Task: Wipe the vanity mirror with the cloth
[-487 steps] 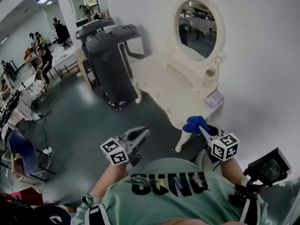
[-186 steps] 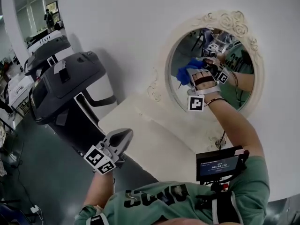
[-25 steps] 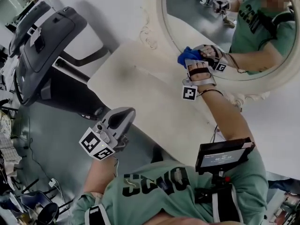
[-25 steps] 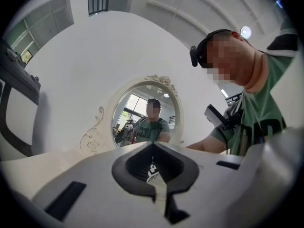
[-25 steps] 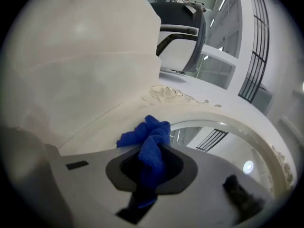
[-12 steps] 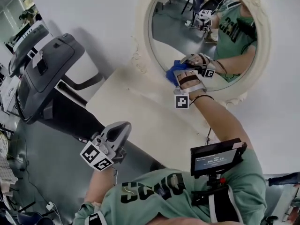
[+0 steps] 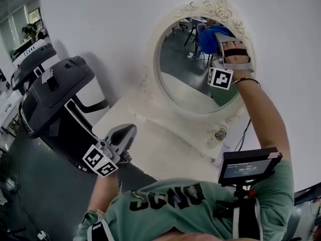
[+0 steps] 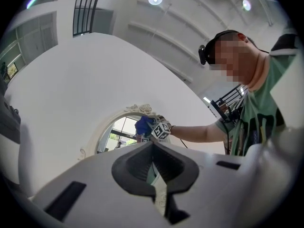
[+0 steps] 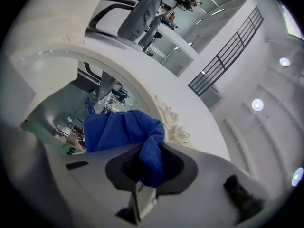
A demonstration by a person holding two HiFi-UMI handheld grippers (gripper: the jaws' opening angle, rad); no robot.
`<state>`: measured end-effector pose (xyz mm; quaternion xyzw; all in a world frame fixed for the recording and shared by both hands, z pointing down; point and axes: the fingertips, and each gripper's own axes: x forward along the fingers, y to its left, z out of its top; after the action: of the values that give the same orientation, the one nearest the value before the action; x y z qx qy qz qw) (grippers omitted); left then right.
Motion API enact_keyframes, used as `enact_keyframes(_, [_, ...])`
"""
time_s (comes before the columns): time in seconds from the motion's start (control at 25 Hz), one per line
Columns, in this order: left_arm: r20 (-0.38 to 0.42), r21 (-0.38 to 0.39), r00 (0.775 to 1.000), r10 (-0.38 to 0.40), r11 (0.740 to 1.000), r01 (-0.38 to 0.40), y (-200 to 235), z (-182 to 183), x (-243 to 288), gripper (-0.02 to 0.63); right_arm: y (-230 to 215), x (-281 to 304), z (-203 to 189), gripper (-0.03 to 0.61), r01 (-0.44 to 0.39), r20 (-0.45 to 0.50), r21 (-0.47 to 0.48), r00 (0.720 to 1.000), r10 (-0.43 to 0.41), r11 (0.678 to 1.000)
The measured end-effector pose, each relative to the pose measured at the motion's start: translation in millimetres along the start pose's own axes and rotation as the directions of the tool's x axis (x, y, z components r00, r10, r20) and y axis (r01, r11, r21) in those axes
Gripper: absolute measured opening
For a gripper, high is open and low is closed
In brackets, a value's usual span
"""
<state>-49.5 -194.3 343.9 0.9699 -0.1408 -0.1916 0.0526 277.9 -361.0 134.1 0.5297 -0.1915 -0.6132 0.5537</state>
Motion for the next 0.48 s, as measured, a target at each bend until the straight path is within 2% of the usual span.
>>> enact_keyframes(0.08, [0.010,0.000,1.000,-0.004,1.000,0.004,-0.1,4.2,-0.7,0.011,-11.5,9.8,-12.3,0.046,0.002,-0.032,-0.027,0.999,-0.003,1.000])
enact_keyframes(0.28, [0.029,0.009,1.000,-0.008,1.000,0.008,3.3,7.8,0.2,0.011,0.4,24.3,-24.4,0.046,-0.029,-0.098,-0.090,0.995,0.020,0.996])
enact_keyframes(0.48, [0.028,0.017,1.000,0.002,1.000,-0.002,2.8,12.8,2.9,0.011,-0.4,29.8,-28.4,0.046,-0.070,-0.135,-0.045,0.989,0.063,0.997])
